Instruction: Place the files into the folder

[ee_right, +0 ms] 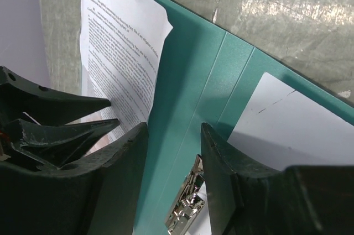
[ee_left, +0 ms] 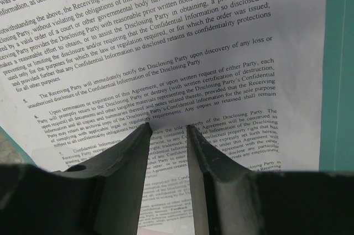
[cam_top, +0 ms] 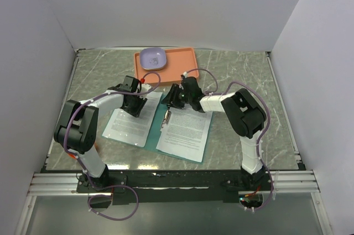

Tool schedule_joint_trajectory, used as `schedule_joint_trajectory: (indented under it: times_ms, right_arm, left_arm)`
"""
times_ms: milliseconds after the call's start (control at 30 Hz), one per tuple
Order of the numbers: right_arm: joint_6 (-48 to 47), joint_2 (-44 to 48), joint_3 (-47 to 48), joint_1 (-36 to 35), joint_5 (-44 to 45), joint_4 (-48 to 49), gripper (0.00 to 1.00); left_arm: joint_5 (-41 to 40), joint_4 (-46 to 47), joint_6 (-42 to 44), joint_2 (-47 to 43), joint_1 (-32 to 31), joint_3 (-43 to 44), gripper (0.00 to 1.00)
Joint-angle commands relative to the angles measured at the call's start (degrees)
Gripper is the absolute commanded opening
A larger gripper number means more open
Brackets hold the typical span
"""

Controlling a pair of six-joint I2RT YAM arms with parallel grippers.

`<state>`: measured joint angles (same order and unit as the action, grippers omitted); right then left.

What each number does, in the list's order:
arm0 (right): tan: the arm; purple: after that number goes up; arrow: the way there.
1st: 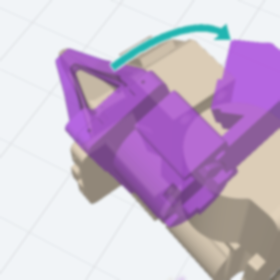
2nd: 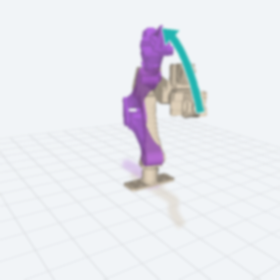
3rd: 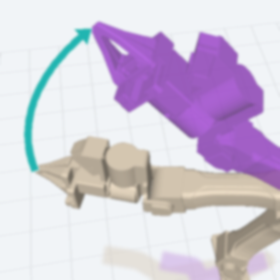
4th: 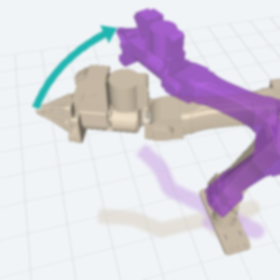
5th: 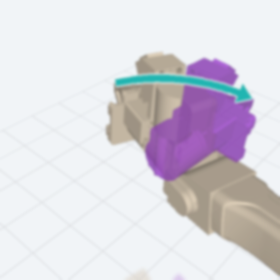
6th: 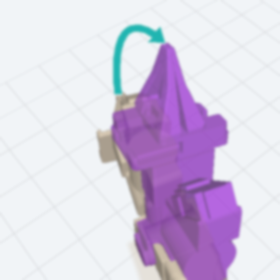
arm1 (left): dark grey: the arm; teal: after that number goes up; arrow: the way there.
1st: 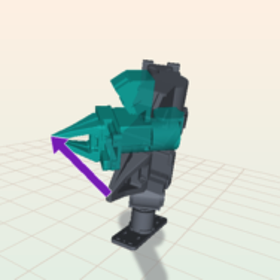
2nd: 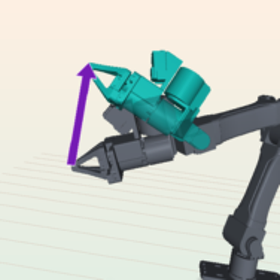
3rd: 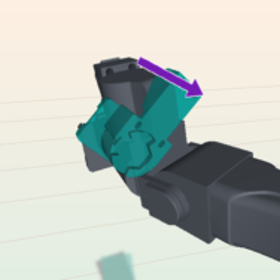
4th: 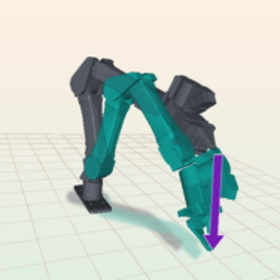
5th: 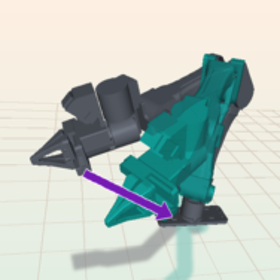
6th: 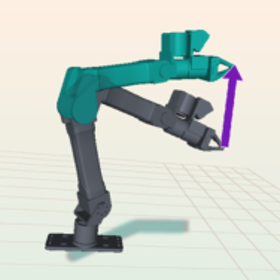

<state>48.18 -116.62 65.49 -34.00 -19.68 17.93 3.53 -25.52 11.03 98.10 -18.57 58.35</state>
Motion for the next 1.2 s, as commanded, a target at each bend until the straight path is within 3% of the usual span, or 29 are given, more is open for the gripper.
schedule_joint_trajectory:
  times_ms: [0,1167]
  right_arm:
    - [0.2,0.5,-1.2,-0.7,-1.2,2.3,0.51]
    - [0.6,13.0,-6.3,-6.2,-2.1,1.9,0.5]
  left_arm:
    - [-1.6,-1.3,1.0,-1.1,0.2,-1.3,0.39]
    - [-2.4,-2.1,1.0,-2.9,0.2,-1.3,0.38]
